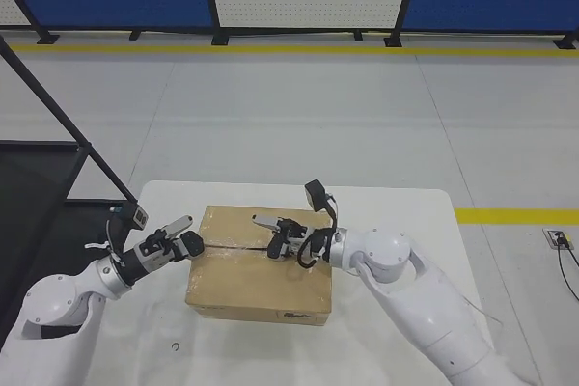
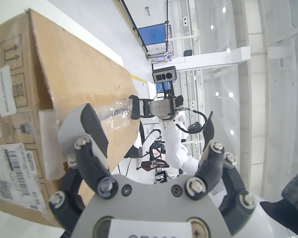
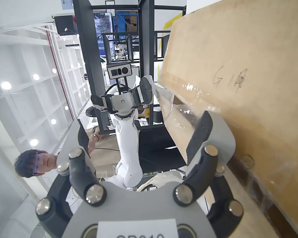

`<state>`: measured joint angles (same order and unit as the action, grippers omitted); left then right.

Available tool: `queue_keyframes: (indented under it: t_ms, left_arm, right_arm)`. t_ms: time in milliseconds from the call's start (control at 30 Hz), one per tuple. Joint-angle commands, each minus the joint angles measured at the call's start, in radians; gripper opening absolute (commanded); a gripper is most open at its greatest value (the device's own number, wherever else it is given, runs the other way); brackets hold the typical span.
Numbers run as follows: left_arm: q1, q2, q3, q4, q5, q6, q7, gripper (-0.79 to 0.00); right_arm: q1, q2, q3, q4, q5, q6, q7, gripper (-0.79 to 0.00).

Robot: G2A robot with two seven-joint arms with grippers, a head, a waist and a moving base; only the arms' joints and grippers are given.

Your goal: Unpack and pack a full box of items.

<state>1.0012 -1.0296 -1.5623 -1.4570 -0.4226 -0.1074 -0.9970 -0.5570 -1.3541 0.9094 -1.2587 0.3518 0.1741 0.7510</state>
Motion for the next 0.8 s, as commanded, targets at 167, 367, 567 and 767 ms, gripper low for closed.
queue_keyframes:
  t_ms: [167, 367, 567, 767]
  left_arm:
    - [-0.01, 0.002, 0.012, -0.011, -0.006, -0.004, 0.015, 0.0]
    - [-0.022, 0.003, 0.027, -0.004, 0.002, -0.005, 0.026, 0.0]
    - [-0.039, 0.001, 0.062, 0.032, 0.038, 0.002, 0.054, 0.0]
    - [-0.055, -0.001, 0.09, 0.058, 0.061, 0.002, 0.084, 0.0]
  right_arm:
    - [-0.038, 0.015, 0.05, -0.012, -0.012, 0.062, 0.0, 0.0]
    - [-0.076, 0.029, 0.091, -0.051, -0.024, 0.069, 0.014, 0.0]
    - [-0.099, 0.034, 0.104, -0.088, -0.035, 0.067, 0.022, 0.0]
    - [-0.094, 0.033, 0.1, -0.086, -0.037, 0.069, 0.027, -0.422]
